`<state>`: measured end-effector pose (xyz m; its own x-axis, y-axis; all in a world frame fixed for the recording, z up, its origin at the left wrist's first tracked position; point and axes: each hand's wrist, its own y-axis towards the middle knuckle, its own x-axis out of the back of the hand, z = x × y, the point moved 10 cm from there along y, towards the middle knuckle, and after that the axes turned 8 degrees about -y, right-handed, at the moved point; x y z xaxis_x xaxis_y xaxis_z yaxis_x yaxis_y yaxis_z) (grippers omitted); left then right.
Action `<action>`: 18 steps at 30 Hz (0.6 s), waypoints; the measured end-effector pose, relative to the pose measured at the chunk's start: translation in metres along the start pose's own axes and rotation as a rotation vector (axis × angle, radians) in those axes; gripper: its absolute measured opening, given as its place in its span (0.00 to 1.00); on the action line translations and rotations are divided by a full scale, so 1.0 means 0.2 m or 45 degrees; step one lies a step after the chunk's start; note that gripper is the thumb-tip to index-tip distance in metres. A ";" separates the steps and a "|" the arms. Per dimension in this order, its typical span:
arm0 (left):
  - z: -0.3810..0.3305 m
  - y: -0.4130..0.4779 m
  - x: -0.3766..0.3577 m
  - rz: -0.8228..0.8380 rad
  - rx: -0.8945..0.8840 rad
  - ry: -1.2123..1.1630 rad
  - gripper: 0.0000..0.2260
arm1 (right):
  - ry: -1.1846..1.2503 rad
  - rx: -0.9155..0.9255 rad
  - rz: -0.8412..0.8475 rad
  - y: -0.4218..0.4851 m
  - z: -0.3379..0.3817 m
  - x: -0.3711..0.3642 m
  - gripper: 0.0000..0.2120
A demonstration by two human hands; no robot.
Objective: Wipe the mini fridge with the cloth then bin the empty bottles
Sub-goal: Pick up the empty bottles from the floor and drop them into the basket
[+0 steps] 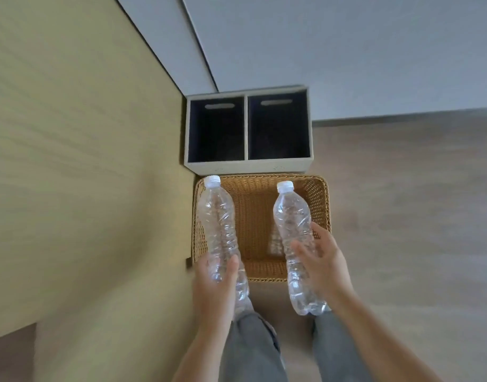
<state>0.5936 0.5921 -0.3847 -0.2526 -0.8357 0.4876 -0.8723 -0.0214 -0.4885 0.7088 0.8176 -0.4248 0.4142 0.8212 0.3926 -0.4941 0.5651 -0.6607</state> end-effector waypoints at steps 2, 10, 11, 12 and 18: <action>0.16 0.14 -0.12 0.043 0.009 0.042 0.13 | 0.020 -0.032 -0.017 0.14 -0.14 -0.11 0.28; 0.76 0.62 -0.47 0.082 0.100 0.199 0.29 | 0.157 -0.158 0.038 0.59 -0.67 -0.58 0.29; 0.82 0.67 -0.50 0.085 0.098 0.228 0.29 | 0.175 -0.174 0.062 0.63 -0.73 -0.64 0.28; 0.87 0.72 -0.53 0.092 0.089 0.252 0.29 | 0.195 -0.194 0.081 0.68 -0.79 -0.70 0.28; 1.14 1.00 -0.67 0.161 0.048 0.381 0.27 | 0.426 -0.278 0.079 0.91 -1.00 -1.00 0.25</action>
<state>0.5479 0.5741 -0.7130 -0.4748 -0.6347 0.6097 -0.8113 0.0473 -0.5827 0.6899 0.7408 -0.7515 0.6322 0.7618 0.1414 -0.3672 0.4553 -0.8111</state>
